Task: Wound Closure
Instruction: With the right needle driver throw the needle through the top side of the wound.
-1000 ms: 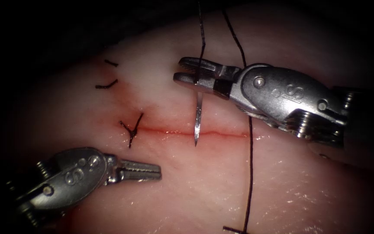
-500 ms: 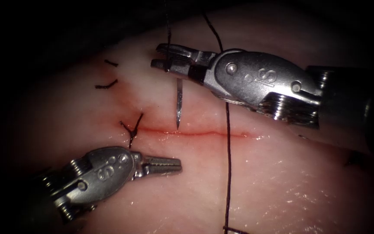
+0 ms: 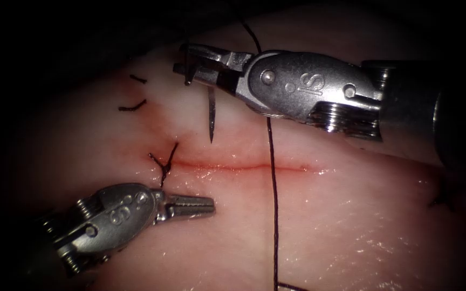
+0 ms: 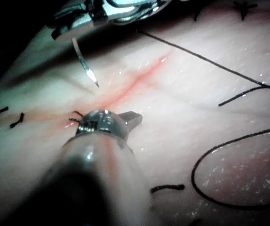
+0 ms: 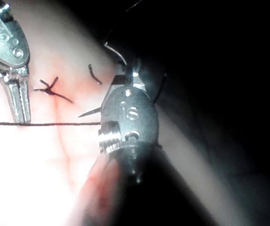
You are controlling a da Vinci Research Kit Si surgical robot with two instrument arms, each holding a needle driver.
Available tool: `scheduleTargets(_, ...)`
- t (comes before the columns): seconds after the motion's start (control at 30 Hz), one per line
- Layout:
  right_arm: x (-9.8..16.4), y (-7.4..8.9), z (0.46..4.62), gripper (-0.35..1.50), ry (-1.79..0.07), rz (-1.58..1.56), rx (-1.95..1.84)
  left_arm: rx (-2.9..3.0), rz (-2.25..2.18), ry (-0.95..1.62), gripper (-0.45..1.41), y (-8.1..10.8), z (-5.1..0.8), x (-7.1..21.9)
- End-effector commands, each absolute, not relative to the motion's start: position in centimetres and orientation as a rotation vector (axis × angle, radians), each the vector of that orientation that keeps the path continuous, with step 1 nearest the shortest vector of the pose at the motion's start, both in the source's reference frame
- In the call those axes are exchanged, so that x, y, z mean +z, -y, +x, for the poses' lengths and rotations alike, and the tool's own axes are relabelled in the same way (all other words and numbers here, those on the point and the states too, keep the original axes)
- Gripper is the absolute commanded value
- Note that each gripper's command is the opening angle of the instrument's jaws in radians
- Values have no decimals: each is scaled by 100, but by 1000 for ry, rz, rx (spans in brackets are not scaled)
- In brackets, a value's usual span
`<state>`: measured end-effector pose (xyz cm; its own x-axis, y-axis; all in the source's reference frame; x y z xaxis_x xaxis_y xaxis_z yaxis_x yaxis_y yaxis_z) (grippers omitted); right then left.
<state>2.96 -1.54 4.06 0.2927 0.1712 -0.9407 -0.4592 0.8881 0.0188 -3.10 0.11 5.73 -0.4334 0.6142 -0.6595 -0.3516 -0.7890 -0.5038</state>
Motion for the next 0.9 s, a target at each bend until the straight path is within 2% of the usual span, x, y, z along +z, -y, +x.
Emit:
scheduleTargets(0.03, 408, 145, 307, -35, -1209, -280, 425, 2225, -1195, 387, -45, -20, -316, 576)
scheduleTargets(0.9, 431, 162, 310, -35, -1196, -366, 341, 2220, -1196, 405, -45, -13, -311, 558)
